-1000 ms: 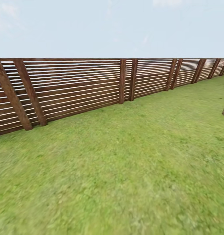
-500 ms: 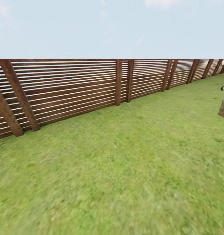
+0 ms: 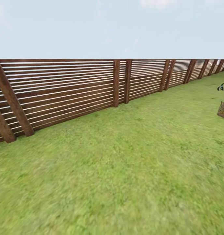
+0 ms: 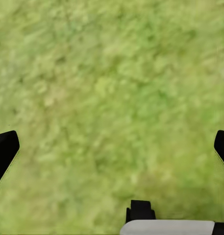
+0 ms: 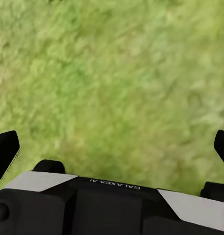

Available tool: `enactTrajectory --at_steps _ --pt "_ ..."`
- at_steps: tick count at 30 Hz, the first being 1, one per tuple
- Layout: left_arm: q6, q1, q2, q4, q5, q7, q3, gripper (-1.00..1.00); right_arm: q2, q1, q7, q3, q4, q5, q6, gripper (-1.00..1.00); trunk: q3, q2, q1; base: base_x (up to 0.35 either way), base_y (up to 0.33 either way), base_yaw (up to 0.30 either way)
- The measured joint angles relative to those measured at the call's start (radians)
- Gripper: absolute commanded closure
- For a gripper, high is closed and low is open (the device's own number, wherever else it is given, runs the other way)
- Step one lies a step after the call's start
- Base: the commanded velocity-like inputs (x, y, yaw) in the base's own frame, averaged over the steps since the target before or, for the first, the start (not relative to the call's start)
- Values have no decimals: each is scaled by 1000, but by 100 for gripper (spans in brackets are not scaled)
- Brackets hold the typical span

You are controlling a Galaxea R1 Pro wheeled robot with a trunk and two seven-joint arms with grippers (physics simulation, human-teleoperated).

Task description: Take the three Easter eggs out of the wicker basket on the lawn in the garden, then place them on the lawn next to a single tree (choose any tree) so that all three eggs are next to the same tree and none are left in the basket.

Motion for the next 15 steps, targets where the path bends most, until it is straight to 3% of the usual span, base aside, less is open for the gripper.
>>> enactTrajectory --at_steps 10,15 --pt "0 0 0 0 0 -1 0 -100 0 0 0 0 0 0 0 -100 5 0 0 327 89 -232" --pt "0 0 0 0 0 -1 0 -100 0 0 0 0 0 0 0 -100 6 0 0 327 100 -97"
